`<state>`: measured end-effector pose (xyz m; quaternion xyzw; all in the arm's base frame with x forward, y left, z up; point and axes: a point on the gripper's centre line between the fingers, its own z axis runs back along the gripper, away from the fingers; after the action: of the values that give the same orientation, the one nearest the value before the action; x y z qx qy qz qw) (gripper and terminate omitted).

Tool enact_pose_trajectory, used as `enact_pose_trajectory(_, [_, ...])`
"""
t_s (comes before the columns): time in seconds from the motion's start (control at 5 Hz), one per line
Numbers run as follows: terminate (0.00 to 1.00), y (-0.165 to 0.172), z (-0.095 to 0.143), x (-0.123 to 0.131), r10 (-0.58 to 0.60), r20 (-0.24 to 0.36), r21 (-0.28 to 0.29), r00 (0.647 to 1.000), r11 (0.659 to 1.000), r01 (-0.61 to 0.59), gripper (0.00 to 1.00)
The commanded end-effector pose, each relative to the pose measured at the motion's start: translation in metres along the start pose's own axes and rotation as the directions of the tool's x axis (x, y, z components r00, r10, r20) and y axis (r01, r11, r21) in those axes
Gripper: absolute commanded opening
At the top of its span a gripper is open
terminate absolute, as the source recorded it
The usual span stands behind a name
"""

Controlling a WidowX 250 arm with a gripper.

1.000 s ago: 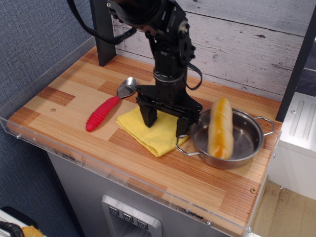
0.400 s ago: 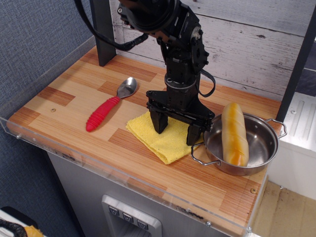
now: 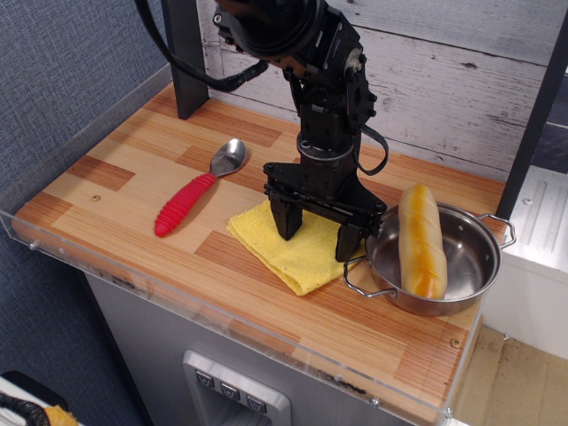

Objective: Move yellow cloth and silver bowl closer to right edge of table.

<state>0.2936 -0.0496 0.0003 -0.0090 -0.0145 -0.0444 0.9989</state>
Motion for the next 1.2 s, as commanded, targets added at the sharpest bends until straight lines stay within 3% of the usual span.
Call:
enact_pose_trajectory(0.0, [0.0,-0.045,-0.024,-0.028,-0.145,-0.125,-0.014,0.981,0.989,0.145,1.0])
enact_pose_trajectory(0.4, [0.0,-0.008,0.021,-0.022,-0.004,-0.015,-0.069,1.0,0.998,0.003,1.0])
enact_pose_trajectory(0.8, [0.0,0.012,0.079,-0.008,0.041,0.249,-0.148,0.968,0.989,-0.004,1.0])
enact_pose_trajectory(1.0, [0.0,0.018,0.087,-0.005,0.077,0.276,-0.144,0.958,0.989,-0.038,1.0])
